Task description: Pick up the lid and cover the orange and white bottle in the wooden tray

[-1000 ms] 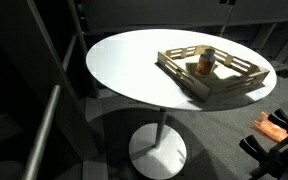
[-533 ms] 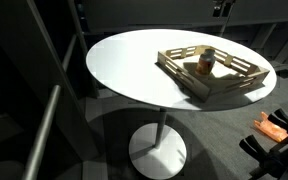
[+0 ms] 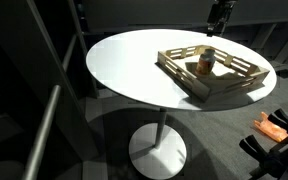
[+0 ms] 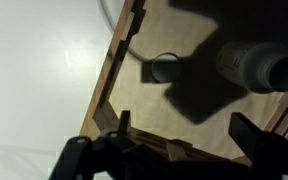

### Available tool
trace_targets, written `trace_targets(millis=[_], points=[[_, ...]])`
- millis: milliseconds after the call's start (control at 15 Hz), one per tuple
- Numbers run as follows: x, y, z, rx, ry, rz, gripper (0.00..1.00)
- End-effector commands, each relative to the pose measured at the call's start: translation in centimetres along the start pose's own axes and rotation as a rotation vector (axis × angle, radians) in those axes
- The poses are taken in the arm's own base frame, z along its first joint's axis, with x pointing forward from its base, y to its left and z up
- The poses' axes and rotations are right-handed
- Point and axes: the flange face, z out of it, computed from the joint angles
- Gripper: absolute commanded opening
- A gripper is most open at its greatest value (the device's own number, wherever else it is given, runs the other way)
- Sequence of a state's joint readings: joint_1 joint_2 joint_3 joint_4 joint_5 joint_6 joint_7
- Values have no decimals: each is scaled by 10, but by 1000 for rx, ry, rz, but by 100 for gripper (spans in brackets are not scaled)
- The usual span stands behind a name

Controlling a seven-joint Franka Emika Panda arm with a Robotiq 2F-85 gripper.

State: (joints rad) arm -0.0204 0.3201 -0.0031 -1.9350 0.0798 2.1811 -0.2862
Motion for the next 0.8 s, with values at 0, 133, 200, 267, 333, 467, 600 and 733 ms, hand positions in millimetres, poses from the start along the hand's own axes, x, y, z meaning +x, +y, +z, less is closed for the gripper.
trace_targets(millis=[0,133,200,267,333,467,600,733], points=[[-4,-5,26,-12,-19,1,100],[-6,-5,41,-21,-39,-3,100],[-7,-4,48,-23,-50,-8,100],[-7,-4,54,-25,-61,-11,100],[-8,-4,59,-33,-71,-14,100],[-9,-4,68,-46,-89,-23,100],[-10,-6,75,-54,-101,-30,100],[-10,-8,81,-60,-99,-36,100]])
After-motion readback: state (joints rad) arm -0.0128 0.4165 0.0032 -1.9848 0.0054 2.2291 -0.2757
